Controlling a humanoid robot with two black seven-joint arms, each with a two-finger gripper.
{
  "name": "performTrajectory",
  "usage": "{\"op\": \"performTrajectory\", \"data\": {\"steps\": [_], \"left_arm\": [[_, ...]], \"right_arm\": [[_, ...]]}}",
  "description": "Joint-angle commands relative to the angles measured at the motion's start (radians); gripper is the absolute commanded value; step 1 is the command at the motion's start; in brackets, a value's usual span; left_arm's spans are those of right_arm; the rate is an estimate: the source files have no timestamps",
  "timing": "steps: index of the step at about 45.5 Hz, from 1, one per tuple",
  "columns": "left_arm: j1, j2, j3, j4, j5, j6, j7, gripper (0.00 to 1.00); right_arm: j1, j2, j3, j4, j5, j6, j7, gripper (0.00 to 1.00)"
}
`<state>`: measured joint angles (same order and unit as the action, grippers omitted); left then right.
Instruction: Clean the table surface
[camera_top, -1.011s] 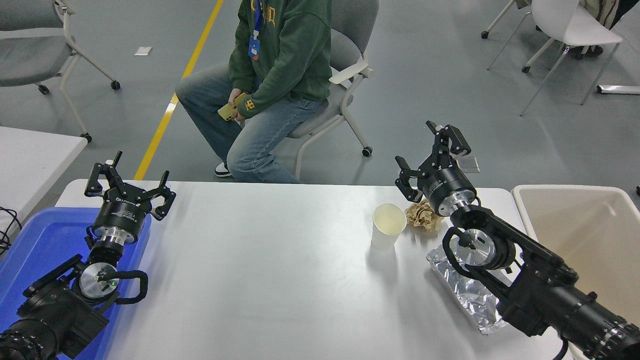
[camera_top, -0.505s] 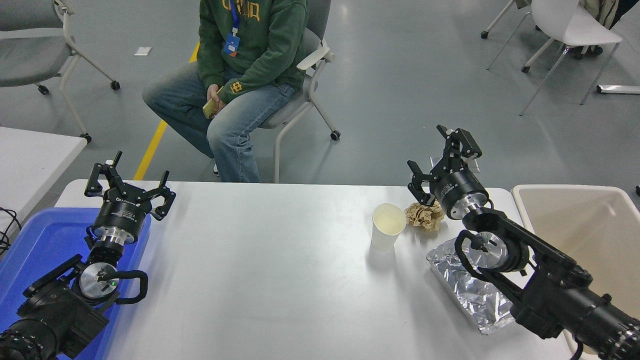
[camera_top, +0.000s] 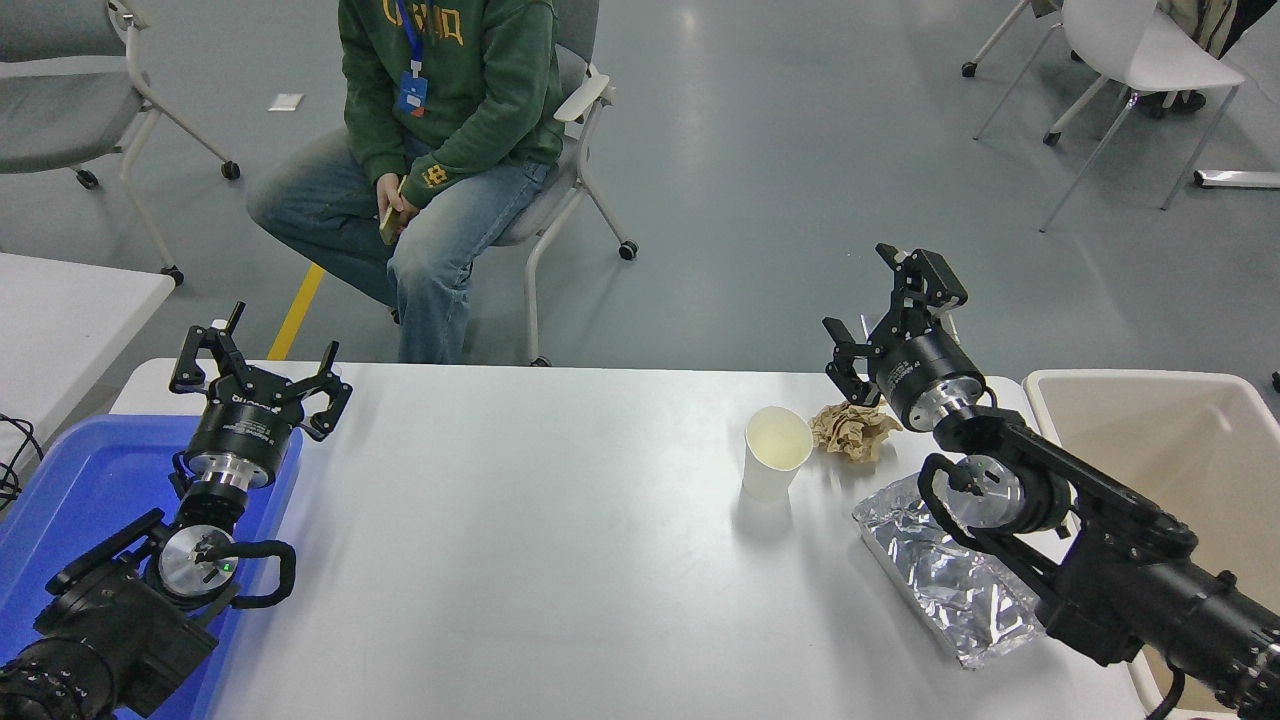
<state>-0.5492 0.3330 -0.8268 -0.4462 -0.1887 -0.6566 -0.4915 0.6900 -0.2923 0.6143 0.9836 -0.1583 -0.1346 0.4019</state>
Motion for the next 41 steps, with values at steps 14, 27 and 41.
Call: {"op": "performTrajectory", "data": {"steps": [14, 27, 41], "left_arm": [[0.0, 0.0, 0.0, 0.0, 0.0, -0.002, 0.001, 1.0], [0.0, 0.0, 0.0, 0.0, 0.0, -0.002, -0.001, 1.0], [0.0, 0.0, 0.0, 0.0, 0.0, -0.002, -0.001, 1.0]], "right_arm": [[0.184, -0.116, -0.318, 0.009, -0.014, -0.002, -0.002, 1.0], [0.342, -0.143, -0.602, 0.026, -0.053, 0.003, -0.003, 1.0], [0.5, -0.145, -0.869, 0.03, -0.073, 0.015, -0.006, 1.0]]}}
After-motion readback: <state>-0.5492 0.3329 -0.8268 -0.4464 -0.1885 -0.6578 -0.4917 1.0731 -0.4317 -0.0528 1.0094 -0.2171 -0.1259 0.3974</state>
